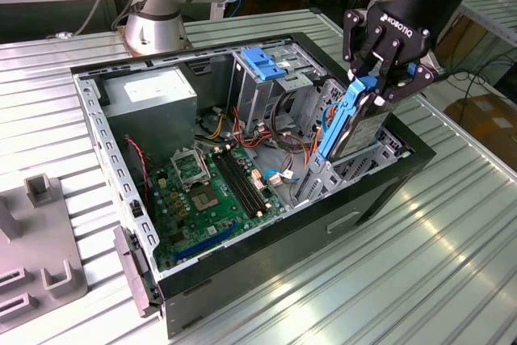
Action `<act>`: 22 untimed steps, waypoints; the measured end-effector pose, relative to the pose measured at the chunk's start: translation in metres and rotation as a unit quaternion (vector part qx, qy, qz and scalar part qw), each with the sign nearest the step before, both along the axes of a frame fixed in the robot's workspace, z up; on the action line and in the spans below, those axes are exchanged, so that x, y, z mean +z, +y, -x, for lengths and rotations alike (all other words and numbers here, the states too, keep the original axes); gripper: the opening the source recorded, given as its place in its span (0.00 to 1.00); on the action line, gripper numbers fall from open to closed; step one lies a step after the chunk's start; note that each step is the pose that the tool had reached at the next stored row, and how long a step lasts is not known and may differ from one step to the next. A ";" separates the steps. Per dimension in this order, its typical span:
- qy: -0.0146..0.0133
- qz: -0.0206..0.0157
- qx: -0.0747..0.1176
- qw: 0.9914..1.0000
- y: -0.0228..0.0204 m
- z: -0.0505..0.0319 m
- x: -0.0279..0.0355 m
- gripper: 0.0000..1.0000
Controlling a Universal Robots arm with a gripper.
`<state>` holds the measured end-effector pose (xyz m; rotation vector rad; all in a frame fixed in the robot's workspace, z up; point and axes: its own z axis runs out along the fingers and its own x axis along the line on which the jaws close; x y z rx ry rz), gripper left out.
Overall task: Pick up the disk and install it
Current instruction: 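Insert the disk into the insertion slot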
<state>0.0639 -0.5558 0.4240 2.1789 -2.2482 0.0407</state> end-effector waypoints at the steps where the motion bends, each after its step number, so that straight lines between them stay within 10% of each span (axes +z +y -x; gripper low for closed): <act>1: 0.000 0.000 0.000 1.000 -0.0001 0.0000 -0.0016 0.37; 22: 0.000 -0.005 0.000 1.000 -0.0014 0.0000 -0.0233 0.37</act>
